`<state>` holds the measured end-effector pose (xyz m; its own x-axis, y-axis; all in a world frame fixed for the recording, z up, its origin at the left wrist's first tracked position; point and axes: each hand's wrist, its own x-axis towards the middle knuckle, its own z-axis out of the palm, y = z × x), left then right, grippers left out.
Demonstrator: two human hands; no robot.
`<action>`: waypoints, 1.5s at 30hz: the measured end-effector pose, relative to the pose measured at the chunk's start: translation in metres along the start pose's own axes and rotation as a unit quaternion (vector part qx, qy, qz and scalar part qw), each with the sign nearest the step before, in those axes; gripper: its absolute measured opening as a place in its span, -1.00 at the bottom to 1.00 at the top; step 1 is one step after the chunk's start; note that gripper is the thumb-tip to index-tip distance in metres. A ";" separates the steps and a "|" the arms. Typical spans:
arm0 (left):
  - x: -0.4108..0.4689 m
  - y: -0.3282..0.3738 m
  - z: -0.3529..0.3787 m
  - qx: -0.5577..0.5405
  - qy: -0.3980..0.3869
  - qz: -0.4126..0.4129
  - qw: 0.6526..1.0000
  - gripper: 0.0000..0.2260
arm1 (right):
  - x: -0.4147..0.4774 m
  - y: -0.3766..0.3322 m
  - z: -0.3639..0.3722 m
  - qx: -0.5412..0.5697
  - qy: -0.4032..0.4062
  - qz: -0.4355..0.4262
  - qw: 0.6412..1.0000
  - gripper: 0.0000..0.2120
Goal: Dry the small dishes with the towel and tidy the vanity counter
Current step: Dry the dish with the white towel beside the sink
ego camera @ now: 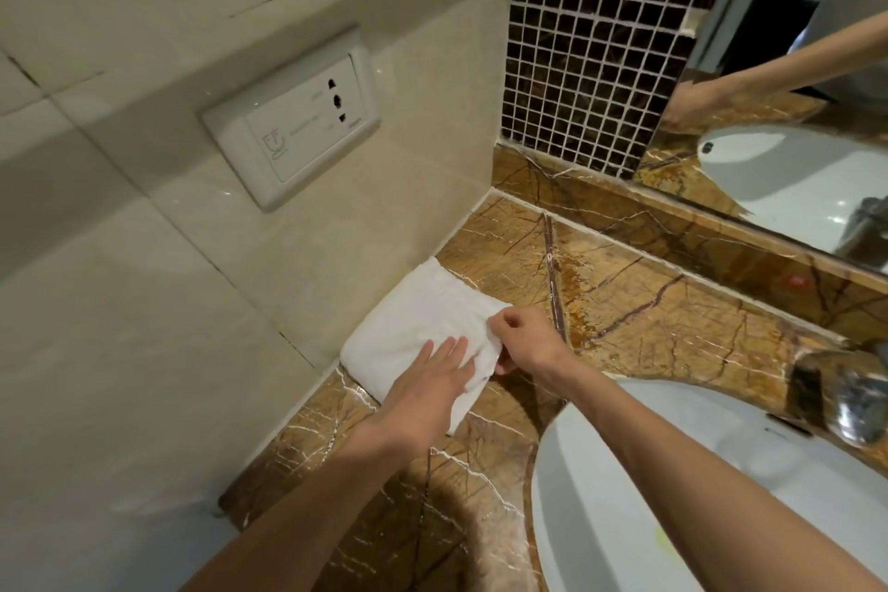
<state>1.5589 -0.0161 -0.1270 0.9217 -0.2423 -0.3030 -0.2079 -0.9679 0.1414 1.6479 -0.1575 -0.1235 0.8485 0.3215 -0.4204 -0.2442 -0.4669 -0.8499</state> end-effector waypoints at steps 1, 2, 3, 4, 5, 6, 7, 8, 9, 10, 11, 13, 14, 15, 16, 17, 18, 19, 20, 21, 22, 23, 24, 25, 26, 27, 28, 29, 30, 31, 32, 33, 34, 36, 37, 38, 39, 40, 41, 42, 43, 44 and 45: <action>-0.001 0.001 0.002 -0.011 0.016 -0.002 1.000 -0.52 | -0.001 0.000 0.002 -0.032 0.004 -0.017 0.999 -0.70; -0.003 0.003 0.004 -0.031 0.037 -0.011 0.999 -0.53 | -0.003 0.000 0.004 -0.053 0.007 -0.024 0.998 -0.70; -0.002 0.008 0.007 -0.053 0.055 -0.025 0.997 -0.53 | -0.005 0.002 0.008 -0.058 0.010 -0.024 0.998 -0.70; -0.001 0.013 0.009 -0.069 0.068 -0.039 0.995 -0.51 | -0.007 0.003 0.011 -0.052 0.014 -0.020 0.998 -0.69; 0.002 0.018 0.012 -0.073 0.077 -0.052 0.993 -0.51 | -0.008 0.005 0.013 -0.043 0.023 -0.016 0.999 -0.69; 0.005 0.021 0.015 -0.070 0.087 -0.062 0.992 -0.52 | -0.009 0.006 0.016 -0.035 0.036 -0.008 0.999 -0.70; 0.007 0.023 0.016 -0.068 0.095 -0.071 0.991 -0.54 | -0.011 0.007 0.018 -0.031 0.052 0.002 0.998 -0.70; 0.009 0.024 0.018 -0.068 0.106 -0.078 0.989 -0.55 | -0.013 0.009 0.019 -0.028 0.067 0.011 0.997 -0.68; 0.009 0.024 0.020 -0.069 0.120 -0.083 0.987 -0.54 | -0.016 0.010 0.021 -0.025 0.082 0.017 0.996 -0.65; 0.008 0.023 0.022 -0.072 0.134 -0.087 0.985 -0.51 | -0.018 0.011 0.024 -0.018 0.095 0.022 0.995 -0.62; 0.007 0.022 0.023 -0.079 0.146 -0.091 0.982 -0.49 | -0.020 0.012 0.026 -0.009 0.107 0.027 0.994 -0.59; 0.002 0.021 0.025 -0.095 0.166 -0.105 0.976 -0.52 | -0.021 0.014 0.032 -0.003 0.125 0.034 0.992 -0.57; 0.000 0.020 0.024 -0.097 0.174 -0.110 0.974 -0.55 | -0.022 0.014 0.035 -0.004 0.130 0.036 0.991 -0.56; -0.003 0.019 0.024 -0.095 0.178 -0.112 0.973 -0.58 | -0.023 0.013 0.037 -0.008 0.136 0.037 0.990 -0.56; -0.004 0.018 0.024 -0.095 0.178 -0.109 0.973 -0.57 | -0.024 0.013 0.039 -0.013 0.142 0.037 0.989 -0.57; -0.005 0.017 0.025 -0.093 0.174 -0.104 0.975 -0.56 | -0.024 0.012 0.040 -0.018 0.148 0.036 0.988 -0.58; -0.005 0.015 0.025 -0.087 0.164 -0.097 0.978 -0.53 | -0.026 0.011 0.041 -0.023 0.154 0.036 0.987 -0.59; -0.003 0.014 0.026 -0.073 0.146 -0.089 0.983 -0.50 | -0.026 0.011 0.041 -0.026 0.157 0.033 0.987 -0.59; 0.000 0.013 0.026 -0.054 0.124 -0.085 0.987 -0.48 | -0.028 0.010 0.041 -0.030 0.157 0.026 0.987 -0.60; 0.003 0.014 0.025 -0.033 0.103 -0.084 0.991 -0.46 | -0.028 0.010 0.042 -0.036 0.154 0.019 0.987 -0.62; 0.005 0.014 0.023 -0.016 0.089 -0.085 0.992 -0.46 | -0.029 0.010 0.043 -0.040 0.151 0.012 0.988 -0.63; 0.007 0.014 0.022 -0.008 0.082 -0.088 0.993 -0.46 | -0.030 0.009 0.044 -0.043 0.150 0.007 0.988 -0.64; 0.008 0.015 0.022 -0.012 0.081 -0.088 0.993 -0.47 | -0.030 0.009 0.043 -0.044 0.151 0.004 0.987 -0.63; 0.007 0.015 0.022 -0.028 0.086 -0.083 0.992 -0.49 | -0.029 0.010 0.042 -0.045 0.156 0.003 0.987 -0.61; 0.005 0.014 0.023 -0.056 0.094 -0.067 0.992 -0.51 | -0.029 0.010 0.040 -0.048 0.161 0.006 0.986 -0.58; 0.000 0.013 0.024 -0.096 0.101 -0.042 0.989 -0.50 | -0.028 0.010 0.038 -0.052 0.166 0.008 0.985 -0.57; -0.005 0.012 0.025 -0.142 0.102 -0.020 0.984 -0.49 | -0.027 0.011 0.035 -0.057 0.171 0.007 0.984 -0.56; -0.011 0.010 0.024 -0.194 0.103 -0.013 0.976 -0.48 | -0.026 0.011 0.031 -0.065 0.178 0.004 0.982 -0.56; -0.017 0.009 0.023 -0.247 0.109 -0.021 0.963 -0.49 | -0.025 0.011 0.028 -0.076 0.190 -0.002 0.979 -0.58; -0.022 0.007 0.023 -0.295 0.121 -0.043 0.947 -0.50 | -0.024 0.010 0.024 -0.089 0.206 -0.009 0.974 -0.61; -0.025 0.006 0.023 -0.335 0.135 -0.074 0.929 -0.52 | -0.023 0.008 0.020 -0.104 0.226 -0.020 0.968 -0.65; -0.025 0.004 0.021 -0.368 0.148 -0.105 0.912 -0.53 | -0.021 0.004 0.015 -0.121 0.246 -0.035 0.961 -0.68; -0.024 0.004 0.019 -0.399 0.156 -0.133 0.894 -0.53 | -0.020 0.001 0.011 -0.139 0.265 -0.051 0.953 -0.71; -0.018 0.005 0.012 -0.447 0.177 -0.172 0.860 -0.55 | -0.019 -0.007 0.001 -0.163 0.302 -0.080 0.936 -0.73; -0.013 0.006 0.007 -0.463 0.194 -0.186 0.844 -0.57 | -0.018 -0.010 -0.003 -0.162 0.313 -0.093 0.931 -0.73; -0.008 0.007 0.001 -0.481 0.210 -0.198 0.828 -0.58 | -0.019 -0.013 -0.007 -0.152 0.314 -0.108 0.931 -0.73; -0.004 0.010 -0.007 -0.510 0.220 -0.208 0.806 -0.60 | -0.020 -0.016 -0.010 -0.139 0.302 -0.123 0.935 -0.73; 0.001 0.012 -0.015 -0.559 0.224 -0.217 0.768 -0.60 | -0.022 -0.018 -0.012 -0.131 0.281 -0.137 0.941 -0.73; 0.006 0.013 -0.023 -0.621 0.225 -0.230 0.715 -0.61 | -0.024 -0.019 -0.012 -0.130 0.254 -0.149 0.947 -0.73; 0.011 0.012 -0.032 -0.685 0.220 -0.250 0.648 -0.66 | -0.027 -0.021 -0.011 -0.133 0.223 -0.158 0.953 -0.73; 0.014 0.009 -0.038 -0.739 0.207 -0.269 0.582 -0.71 | -0.029 -0.021 -0.008 -0.135 0.194 -0.162 0.958 -0.73; 0.017 0.007 -0.043 -0.769 0.190 -0.286 0.539 -0.72 | -0.030 -0.021 -0.005 -0.135 0.172 -0.163 0.962 -0.73; 0.018 0.003 -0.045 -0.776 0.172 -0.301 0.526 -0.69 | -0.030 -0.021 -0.002 -0.133 0.155 -0.161 0.965 -0.72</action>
<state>1.5894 -0.0200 -0.0893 0.7278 0.3624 -0.5822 0.4273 0.4243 0.7983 1.6279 -0.1589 -0.0924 0.9700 0.2429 0.0035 0.1512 -0.5925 -0.7912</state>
